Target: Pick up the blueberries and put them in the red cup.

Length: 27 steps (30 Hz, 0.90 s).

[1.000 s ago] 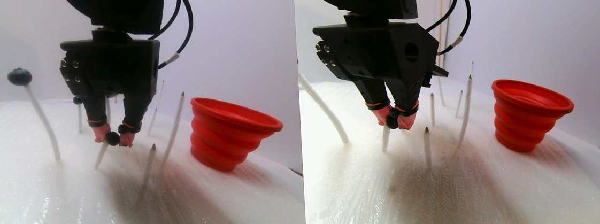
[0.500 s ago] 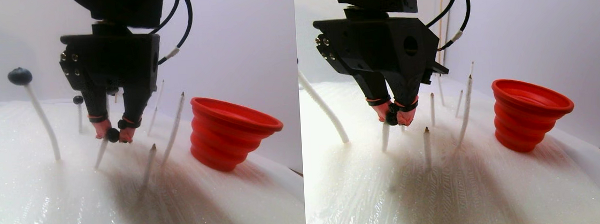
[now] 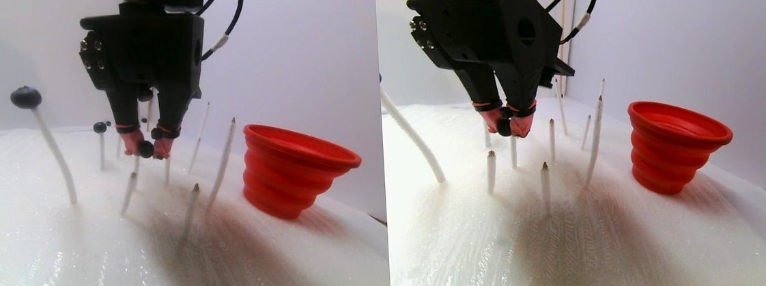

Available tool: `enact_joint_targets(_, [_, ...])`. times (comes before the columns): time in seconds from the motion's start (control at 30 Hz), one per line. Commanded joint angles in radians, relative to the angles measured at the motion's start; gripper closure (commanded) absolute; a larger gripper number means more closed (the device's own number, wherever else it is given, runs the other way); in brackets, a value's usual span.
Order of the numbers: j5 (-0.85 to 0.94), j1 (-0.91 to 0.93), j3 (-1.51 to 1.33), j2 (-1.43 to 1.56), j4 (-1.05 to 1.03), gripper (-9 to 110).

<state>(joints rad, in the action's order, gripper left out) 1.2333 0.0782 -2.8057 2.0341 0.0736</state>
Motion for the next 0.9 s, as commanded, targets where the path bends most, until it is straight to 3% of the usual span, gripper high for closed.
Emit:
enact_joint_targets(0.0, [0.014,0.04,-0.003,0.101,-0.046,92])
enact_joint_targets(0.87, [0.187,0.213,0.098,0.262,-0.236,92])
